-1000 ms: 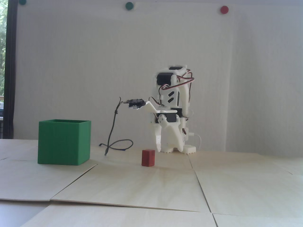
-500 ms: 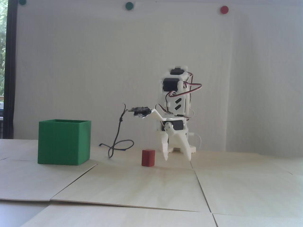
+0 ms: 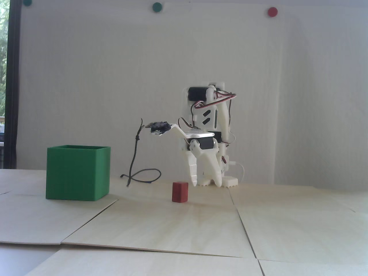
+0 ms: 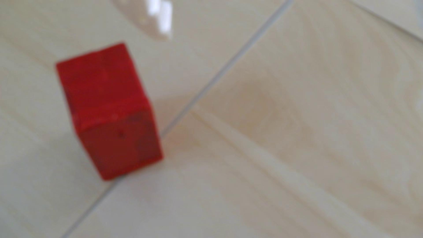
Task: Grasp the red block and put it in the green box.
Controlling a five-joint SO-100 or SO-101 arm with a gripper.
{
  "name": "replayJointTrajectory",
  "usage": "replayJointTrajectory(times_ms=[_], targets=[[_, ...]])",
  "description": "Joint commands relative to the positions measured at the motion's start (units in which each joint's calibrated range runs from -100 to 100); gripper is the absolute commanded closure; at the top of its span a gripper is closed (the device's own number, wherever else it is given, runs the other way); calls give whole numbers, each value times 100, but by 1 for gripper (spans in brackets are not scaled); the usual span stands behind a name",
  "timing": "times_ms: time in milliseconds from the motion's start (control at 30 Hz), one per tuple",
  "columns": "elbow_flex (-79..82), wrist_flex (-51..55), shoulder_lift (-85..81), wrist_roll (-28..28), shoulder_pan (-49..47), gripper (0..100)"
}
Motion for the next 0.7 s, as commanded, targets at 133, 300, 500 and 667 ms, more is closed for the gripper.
replayJointTrajectory(times_ms=[133, 300, 500, 667], targets=[[-461, 226, -193, 7, 369, 62], [-470, 218, -177, 13, 425, 62], [-452, 235, -201, 23, 272, 62], [-434, 277, -193, 226, 281, 62]])
